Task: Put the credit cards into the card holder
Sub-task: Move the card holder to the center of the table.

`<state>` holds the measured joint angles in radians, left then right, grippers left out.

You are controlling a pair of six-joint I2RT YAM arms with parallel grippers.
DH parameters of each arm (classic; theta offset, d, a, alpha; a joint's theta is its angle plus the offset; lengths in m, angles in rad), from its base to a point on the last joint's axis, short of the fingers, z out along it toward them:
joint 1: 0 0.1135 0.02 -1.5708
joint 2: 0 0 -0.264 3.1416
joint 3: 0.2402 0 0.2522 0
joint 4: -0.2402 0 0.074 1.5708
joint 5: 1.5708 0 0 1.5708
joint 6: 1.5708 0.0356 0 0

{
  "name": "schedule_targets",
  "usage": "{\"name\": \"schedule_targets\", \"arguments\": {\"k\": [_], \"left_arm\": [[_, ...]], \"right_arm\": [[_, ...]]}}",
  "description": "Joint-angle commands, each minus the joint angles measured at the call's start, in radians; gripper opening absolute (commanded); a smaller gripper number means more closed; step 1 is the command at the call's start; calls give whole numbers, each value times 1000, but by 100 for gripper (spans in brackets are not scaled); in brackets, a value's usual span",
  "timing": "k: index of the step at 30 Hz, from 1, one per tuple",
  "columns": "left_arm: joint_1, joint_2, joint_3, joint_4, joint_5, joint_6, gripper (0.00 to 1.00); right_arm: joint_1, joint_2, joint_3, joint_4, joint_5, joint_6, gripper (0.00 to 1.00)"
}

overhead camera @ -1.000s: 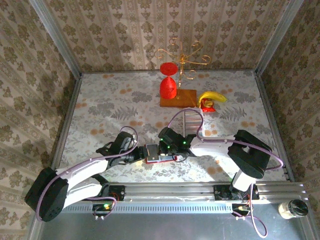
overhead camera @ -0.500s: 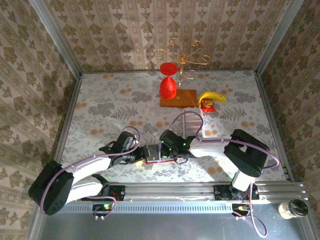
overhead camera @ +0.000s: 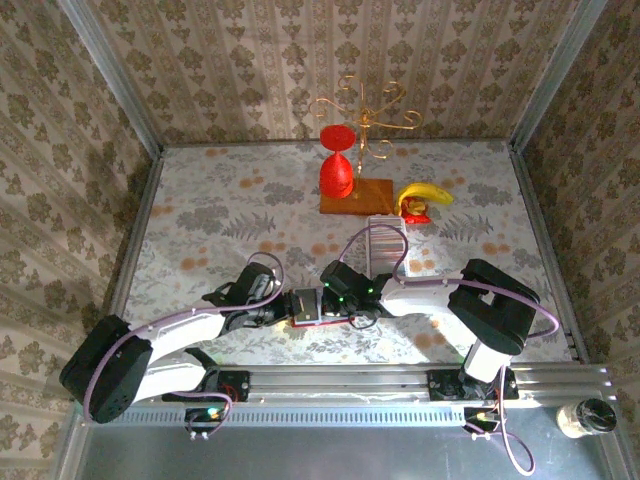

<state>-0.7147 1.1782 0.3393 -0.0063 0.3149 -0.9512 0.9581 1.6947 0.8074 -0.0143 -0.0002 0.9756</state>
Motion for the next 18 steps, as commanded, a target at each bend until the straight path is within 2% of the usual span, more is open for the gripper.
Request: {"name": "schedule_targets", "arguments": {"k": [1,13,18], "left_arm": [[-33,49,15,96,57,-20,41],[-42,-26,19,83,54,-35,38],[-41,-53,31,30,32,-28,31]], "right_arm": [[1,26,-40,-55,28,17,0],[7,14,-49,-37,27,29,0],[8,0,-45,-41,33,31,0]]}}
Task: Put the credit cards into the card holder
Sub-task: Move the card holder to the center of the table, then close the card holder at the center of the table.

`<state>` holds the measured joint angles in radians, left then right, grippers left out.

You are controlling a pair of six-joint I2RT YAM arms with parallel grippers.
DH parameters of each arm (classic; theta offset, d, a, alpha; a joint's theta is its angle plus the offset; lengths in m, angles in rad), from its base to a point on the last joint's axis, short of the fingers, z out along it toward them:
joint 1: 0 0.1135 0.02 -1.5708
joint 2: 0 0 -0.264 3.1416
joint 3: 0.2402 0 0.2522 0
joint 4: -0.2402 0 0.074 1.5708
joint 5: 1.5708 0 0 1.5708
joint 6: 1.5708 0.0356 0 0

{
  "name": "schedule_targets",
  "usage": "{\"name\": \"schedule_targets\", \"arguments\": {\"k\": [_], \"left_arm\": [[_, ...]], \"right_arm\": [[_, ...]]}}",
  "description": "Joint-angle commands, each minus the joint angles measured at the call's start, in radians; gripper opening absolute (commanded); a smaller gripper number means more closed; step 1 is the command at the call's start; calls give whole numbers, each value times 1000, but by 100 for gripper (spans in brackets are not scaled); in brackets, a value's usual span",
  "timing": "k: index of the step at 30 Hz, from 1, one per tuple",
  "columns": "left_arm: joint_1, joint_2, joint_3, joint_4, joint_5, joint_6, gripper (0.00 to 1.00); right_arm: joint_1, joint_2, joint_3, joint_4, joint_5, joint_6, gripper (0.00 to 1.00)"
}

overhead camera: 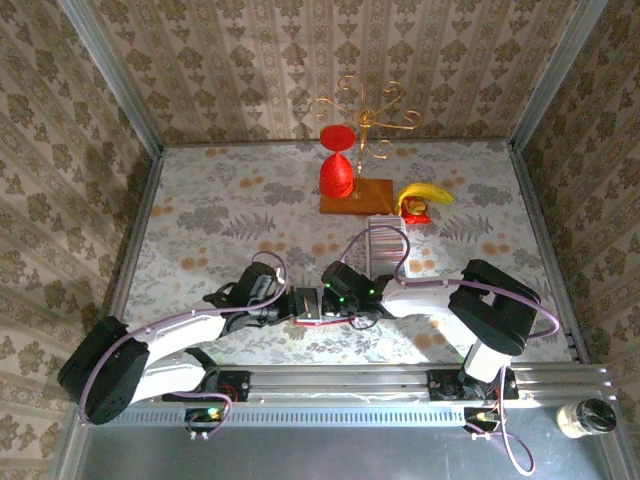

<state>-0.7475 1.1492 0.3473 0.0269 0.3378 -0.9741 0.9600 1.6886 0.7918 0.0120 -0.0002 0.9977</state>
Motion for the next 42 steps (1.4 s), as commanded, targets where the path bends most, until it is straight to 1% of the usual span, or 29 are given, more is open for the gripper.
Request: {"name": "schedule_targets", "arguments": {"k": [1,5,8,9,10,11,13,17,22,25,28,30,36,40,42], "left_arm": [[-6,-33,24,-23,0,-2,29],[-8,-80,29,-116,-41,13,21],[-7,-128,46,-226,-94,34,15],[-7,-143,50,-256,-108,43,13],[-7,-162,57,-294,-124,51,11],[-7,-178,65,-335,-138,60,11],[-5,-204,87,-412,-155,84,10],[-4,-245,118,-542,-187,128,10],[13,-258,148,-646,-221,179,10],[20,-254,179,-696,-247,216,10],[25,-242,205,-720,-252,237,10],[26,-241,215,-721,-253,245,10],[26,-227,229,-709,-252,255,9],[27,-222,231,-706,-257,255,9],[27,-223,228,-703,-257,253,9]], "right_arm": [[6,1,-28,-64,34,8,0],[8,-24,-15,-53,35,3,0],[8,-52,4,-48,43,-6,0],[9,-61,10,-47,45,-15,2],[12,-72,17,-47,51,-29,6],[17,-88,25,-57,63,-45,11],[22,-113,38,-80,82,-76,17],[23,-143,99,-213,148,-131,23],[24,-137,150,-329,201,-170,31],[23,-122,171,-341,175,-174,36],[23,-94,168,-299,103,-146,46],[28,-72,173,-292,73,-133,49],[48,-41,192,-285,46,-122,48],[57,-56,190,-301,60,-122,42],[61,-58,184,-293,61,-114,37]]}}
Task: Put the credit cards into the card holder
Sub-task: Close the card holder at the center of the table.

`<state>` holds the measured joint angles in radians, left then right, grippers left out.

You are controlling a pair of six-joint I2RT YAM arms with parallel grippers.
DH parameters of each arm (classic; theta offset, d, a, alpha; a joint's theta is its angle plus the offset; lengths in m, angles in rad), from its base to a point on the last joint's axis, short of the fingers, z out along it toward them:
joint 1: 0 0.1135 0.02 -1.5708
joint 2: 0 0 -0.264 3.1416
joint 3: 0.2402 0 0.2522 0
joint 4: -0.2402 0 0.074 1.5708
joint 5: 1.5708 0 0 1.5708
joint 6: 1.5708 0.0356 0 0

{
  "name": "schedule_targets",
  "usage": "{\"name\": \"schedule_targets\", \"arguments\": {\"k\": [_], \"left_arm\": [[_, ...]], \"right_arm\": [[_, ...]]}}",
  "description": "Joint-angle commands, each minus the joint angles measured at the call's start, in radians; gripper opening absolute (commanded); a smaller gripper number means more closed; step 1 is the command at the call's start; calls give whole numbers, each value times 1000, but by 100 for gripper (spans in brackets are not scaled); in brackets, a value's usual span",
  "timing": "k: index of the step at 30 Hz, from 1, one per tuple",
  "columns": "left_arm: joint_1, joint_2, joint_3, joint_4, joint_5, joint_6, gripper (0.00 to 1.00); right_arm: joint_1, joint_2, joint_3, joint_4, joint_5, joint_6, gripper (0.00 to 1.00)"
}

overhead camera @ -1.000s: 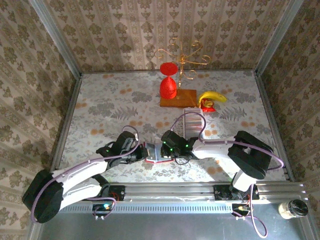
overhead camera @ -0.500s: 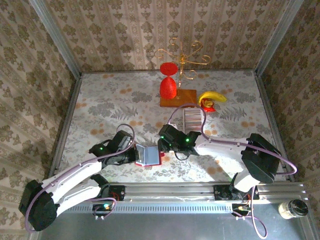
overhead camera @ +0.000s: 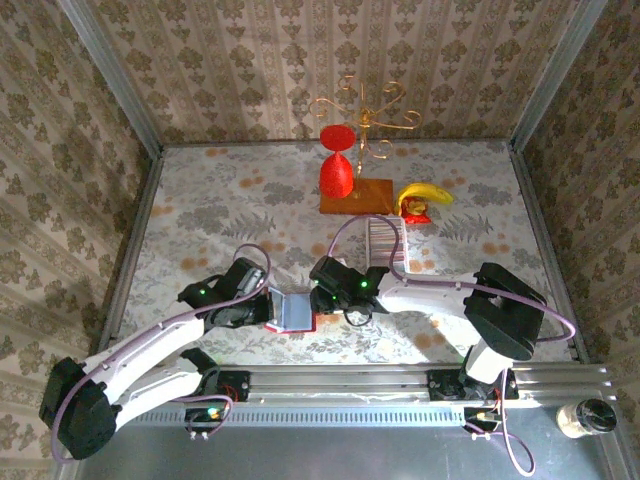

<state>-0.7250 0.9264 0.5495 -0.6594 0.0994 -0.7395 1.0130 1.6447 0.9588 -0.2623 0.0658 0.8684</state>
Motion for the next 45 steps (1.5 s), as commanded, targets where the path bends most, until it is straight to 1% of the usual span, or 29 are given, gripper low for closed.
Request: {"name": "schedule_targets", "arguments": {"k": [1,5,7,10,12,15,25,28,35,38,45], "left_arm": [[5,0,23,-15,-17,19,8],[4,1,20,-10,-14,18,8],[4,3,21,-10,-16,19,8],[4,6,21,-8,-13,19,8],[4,9,21,-8,-13,20,8],[4,12,22,-11,-14,22,8],[-6,11,39,-5,4,22,8],[-26,23,56,7,21,18,11],[-93,103,95,88,74,-7,29],[-119,154,101,144,90,-22,34],[-140,267,51,327,154,-87,37]], "right_arm": [[10,-14,17,-21,-4,18,36],[13,-10,11,-26,-5,25,37],[16,-11,7,-17,-9,26,36],[19,-11,1,-8,-16,32,30],[21,-10,-3,-6,-15,37,23],[24,-10,-5,-7,-17,41,19],[29,-34,-40,35,4,69,0],[29,-36,-56,61,2,86,0],[29,-46,-117,168,1,136,0],[29,-49,-136,194,5,154,0],[29,-69,-182,242,10,183,0]]}}
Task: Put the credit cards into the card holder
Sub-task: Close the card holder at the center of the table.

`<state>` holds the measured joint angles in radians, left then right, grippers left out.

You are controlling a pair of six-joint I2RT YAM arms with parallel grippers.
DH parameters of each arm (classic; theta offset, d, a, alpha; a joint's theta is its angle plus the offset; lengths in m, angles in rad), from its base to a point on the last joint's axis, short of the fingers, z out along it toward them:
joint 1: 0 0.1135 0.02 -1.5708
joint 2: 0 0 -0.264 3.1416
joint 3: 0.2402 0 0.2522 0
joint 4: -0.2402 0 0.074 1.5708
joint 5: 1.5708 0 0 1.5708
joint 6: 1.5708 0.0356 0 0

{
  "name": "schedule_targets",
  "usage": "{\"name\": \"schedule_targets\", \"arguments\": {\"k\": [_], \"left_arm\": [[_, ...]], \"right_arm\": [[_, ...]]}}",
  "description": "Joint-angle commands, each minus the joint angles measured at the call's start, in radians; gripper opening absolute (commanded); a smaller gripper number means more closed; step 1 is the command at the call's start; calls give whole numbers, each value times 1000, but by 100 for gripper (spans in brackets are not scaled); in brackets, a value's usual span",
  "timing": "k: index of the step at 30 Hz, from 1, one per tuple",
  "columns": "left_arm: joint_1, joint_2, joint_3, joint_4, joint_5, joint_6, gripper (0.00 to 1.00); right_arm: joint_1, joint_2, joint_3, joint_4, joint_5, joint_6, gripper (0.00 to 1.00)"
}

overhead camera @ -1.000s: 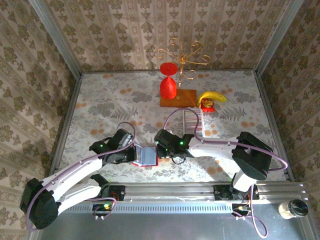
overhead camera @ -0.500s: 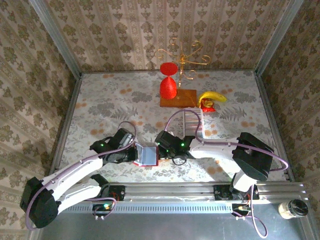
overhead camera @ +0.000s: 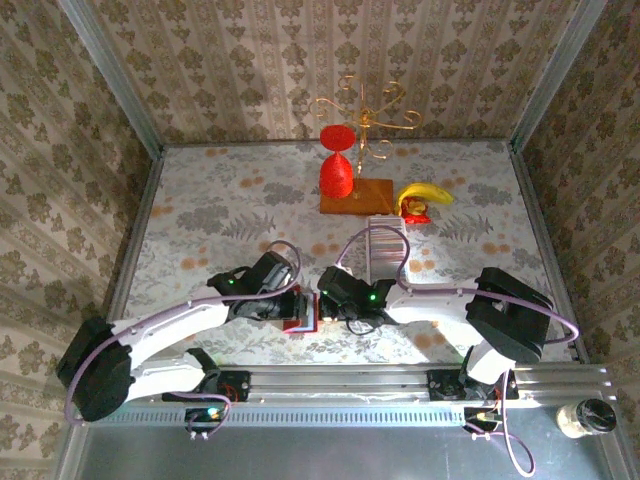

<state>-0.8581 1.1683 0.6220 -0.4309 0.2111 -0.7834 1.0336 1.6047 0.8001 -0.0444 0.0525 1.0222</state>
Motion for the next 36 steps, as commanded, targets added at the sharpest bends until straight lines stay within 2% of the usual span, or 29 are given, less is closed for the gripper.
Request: {"name": "schedule_targets", "arguments": {"k": [1,4,10,14,20,29,36], "left_arm": [[-7,30,-24,109,44,-47,38],[-6,13,-22,107,18,-47,42],[29,-68,-70,92,-17,-84,43],[39,-165,-90,24,-70,-76,42],[39,-261,-171,117,-9,-119,42],[34,-178,-212,283,71,-172,45],[25,-150,-266,332,16,-204,44]], "right_arm": [[8,-35,-26,19,28,30,0],[9,-51,-33,14,39,31,0],[8,-68,-39,-3,47,27,0],[8,-56,-25,-37,37,21,16],[8,-56,-7,-70,27,8,27],[9,-94,-9,-84,16,-7,37],[11,-138,-32,-83,36,-10,37]]}}
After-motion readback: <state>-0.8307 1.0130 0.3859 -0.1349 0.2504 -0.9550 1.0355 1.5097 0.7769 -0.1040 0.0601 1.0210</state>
